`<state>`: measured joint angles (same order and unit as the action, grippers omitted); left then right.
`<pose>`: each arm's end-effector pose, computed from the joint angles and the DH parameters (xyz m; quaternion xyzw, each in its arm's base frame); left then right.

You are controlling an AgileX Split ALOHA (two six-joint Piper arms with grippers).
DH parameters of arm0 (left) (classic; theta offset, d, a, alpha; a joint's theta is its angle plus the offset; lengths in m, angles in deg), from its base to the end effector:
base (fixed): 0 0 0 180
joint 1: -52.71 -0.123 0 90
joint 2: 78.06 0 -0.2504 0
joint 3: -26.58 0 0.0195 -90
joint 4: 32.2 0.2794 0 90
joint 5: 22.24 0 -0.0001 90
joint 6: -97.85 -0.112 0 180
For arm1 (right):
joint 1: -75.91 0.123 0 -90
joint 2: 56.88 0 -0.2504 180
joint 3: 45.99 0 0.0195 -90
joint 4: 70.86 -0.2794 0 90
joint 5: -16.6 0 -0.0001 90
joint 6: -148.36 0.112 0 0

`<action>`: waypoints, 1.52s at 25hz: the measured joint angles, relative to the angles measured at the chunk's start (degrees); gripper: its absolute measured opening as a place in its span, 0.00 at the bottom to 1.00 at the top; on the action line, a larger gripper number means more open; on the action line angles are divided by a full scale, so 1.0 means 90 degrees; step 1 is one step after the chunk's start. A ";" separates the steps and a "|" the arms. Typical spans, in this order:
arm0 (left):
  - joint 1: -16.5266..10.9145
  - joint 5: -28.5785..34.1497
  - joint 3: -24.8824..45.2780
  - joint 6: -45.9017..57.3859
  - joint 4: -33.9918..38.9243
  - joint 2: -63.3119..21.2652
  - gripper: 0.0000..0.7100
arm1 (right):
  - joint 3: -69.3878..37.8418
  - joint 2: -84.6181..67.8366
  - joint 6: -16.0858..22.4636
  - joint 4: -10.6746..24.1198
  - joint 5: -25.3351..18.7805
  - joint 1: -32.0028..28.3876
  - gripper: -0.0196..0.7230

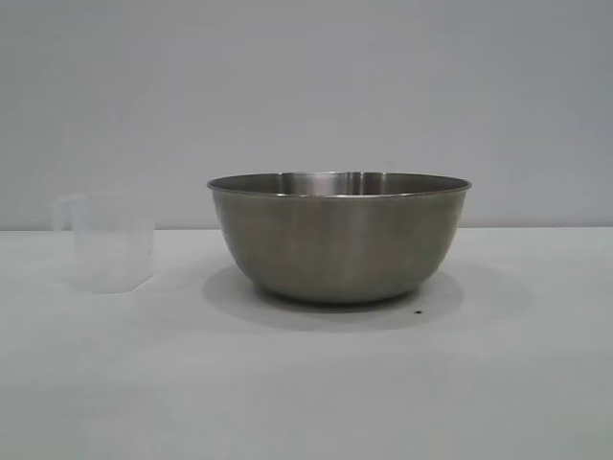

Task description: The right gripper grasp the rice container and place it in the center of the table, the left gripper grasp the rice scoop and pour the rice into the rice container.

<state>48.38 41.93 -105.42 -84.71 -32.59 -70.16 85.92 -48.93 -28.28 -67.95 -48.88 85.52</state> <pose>0.0691 0.0045 0.2740 -0.0131 0.8662 0.0266 0.4988 0.0681 0.0063 0.2714 -0.0455 0.8711 0.0300 0.4880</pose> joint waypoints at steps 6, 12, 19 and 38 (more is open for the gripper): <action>-0.0207 0.0000 0.0000 0.0000 0.0000 0.0001 0.34 | 0.0000 0.0000 0.0000 0.0000 0.0000 -0.0966 0.45; -0.0207 0.0000 0.0000 0.0000 0.0000 0.0001 0.34 | 0.0000 0.0000 0.0000 0.0000 0.0000 -0.1022 0.45; -0.0207 0.0000 0.0000 0.0000 0.0000 0.0001 0.34 | 0.0000 0.0000 0.0000 0.0000 0.0000 -0.1022 0.45; -0.0207 0.0000 0.0000 0.0000 0.0000 -0.0002 0.34 | 0.0000 0.0000 0.0000 0.0000 0.0000 -0.1022 0.45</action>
<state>46.52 41.93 -105.42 -84.71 -32.59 -70.17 85.92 -48.93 -28.28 -67.95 -48.88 76.32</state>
